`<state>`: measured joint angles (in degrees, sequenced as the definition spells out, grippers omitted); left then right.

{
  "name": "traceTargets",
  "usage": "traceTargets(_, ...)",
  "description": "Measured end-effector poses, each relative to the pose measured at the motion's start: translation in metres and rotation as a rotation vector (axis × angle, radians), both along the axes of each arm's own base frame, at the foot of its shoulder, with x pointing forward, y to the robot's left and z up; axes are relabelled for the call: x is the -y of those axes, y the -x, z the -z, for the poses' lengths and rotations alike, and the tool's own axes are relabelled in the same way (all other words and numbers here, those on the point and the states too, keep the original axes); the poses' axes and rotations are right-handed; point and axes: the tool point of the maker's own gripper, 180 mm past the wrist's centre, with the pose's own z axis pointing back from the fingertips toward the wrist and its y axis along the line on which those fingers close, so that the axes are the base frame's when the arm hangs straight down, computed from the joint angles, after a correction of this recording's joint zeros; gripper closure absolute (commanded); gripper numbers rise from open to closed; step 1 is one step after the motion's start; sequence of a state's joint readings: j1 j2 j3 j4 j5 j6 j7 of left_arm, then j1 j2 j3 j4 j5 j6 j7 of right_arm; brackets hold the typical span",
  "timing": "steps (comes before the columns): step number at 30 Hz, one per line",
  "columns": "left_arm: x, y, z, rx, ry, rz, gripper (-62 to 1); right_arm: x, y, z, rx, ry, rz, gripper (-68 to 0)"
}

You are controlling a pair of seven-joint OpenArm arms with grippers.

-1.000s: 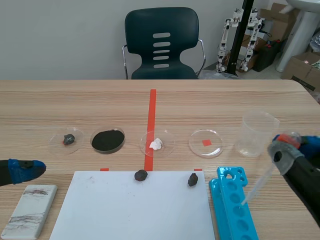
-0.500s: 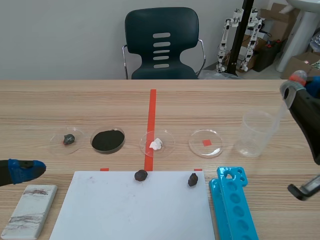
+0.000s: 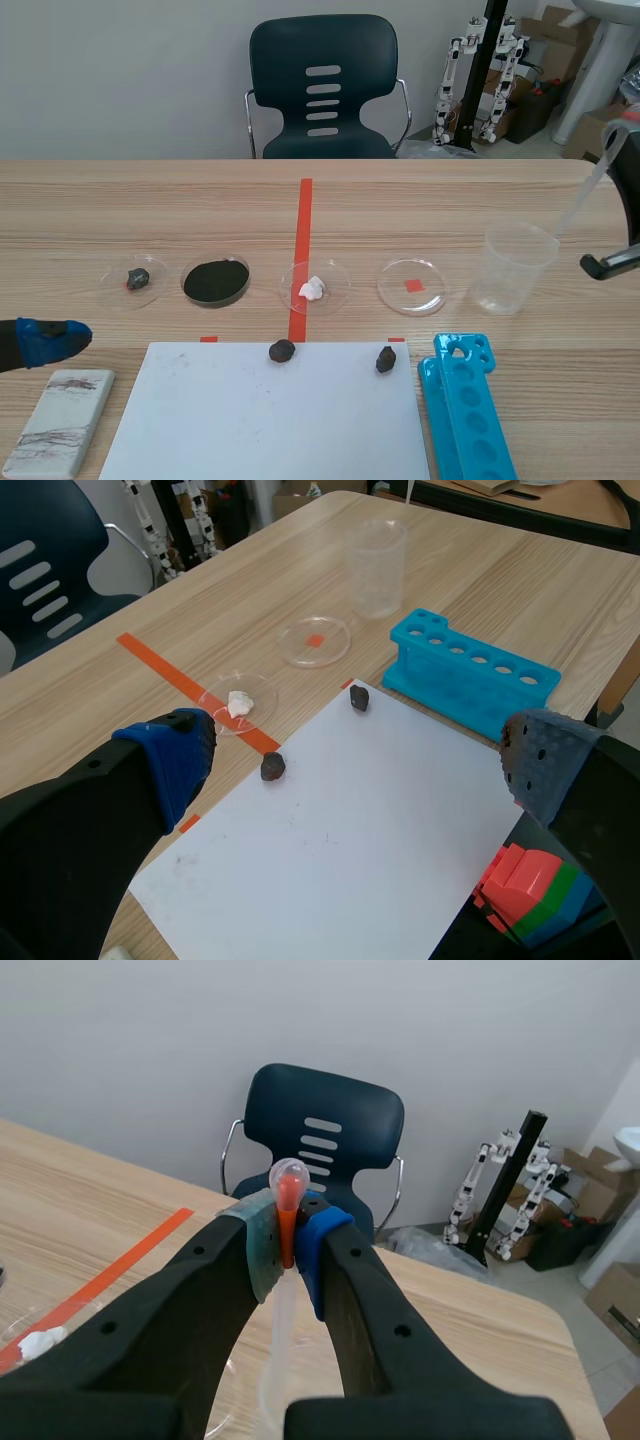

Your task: Put the dropper in the beaker

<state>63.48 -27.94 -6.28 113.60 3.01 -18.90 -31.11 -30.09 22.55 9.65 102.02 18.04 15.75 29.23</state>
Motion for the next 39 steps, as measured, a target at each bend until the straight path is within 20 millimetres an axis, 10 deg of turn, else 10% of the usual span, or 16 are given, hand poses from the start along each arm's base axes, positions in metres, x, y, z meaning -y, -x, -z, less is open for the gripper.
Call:
traceTargets(9,0.000,0.000,0.000,0.000,0.000,0.000,-59.8,0.012,-0.030,-0.008,0.061,-0.014,0.030,-1.1)
traceTargets(39,0.000,0.000,0.000,0.000,0.000,0.000,-59.8,0.025,-0.074,0.105,-0.218,-0.039,0.119,-1.2)
